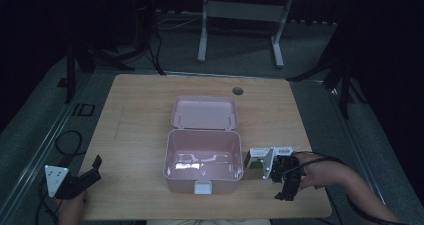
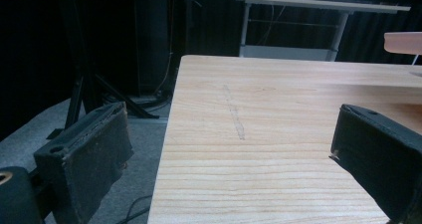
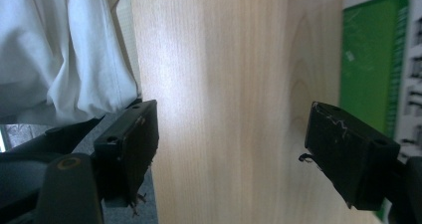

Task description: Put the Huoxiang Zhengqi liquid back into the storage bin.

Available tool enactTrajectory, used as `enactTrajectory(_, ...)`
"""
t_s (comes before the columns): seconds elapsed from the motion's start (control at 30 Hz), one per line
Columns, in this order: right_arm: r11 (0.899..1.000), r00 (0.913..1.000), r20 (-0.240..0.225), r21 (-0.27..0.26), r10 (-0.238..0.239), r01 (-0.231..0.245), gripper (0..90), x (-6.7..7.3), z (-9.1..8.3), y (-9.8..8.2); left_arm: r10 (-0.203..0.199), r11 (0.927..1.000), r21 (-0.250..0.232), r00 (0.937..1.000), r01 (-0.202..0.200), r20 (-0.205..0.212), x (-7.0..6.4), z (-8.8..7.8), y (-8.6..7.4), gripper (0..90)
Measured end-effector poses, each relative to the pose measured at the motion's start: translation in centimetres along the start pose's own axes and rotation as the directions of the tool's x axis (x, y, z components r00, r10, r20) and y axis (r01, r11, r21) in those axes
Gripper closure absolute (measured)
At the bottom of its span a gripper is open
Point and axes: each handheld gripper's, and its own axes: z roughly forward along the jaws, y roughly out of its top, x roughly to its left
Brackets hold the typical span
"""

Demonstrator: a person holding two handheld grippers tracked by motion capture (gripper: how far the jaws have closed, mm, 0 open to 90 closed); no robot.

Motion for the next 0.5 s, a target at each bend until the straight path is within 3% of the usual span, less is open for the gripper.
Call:
enactTrajectory(0.27, 0.999, 0.9985, 0.037, -0.018, -0.039, 0.04, 21.8, -0.3, -2.2, 0.7, 0.0, 1.0, 0.0, 1.0, 0.0, 0.001, 0.0, 0.0, 0.0, 2.6)
enactTrajectory(0.5, 0.998, 0.9959, 0.079, -0.031, -0.044, 0.047, 22.3, -1.3, -4.4, 1.0, 0.0, 1.0, 0.002, 1.0, 0.0, 0.002, 0.0, 0.0, 0.0, 2.6)
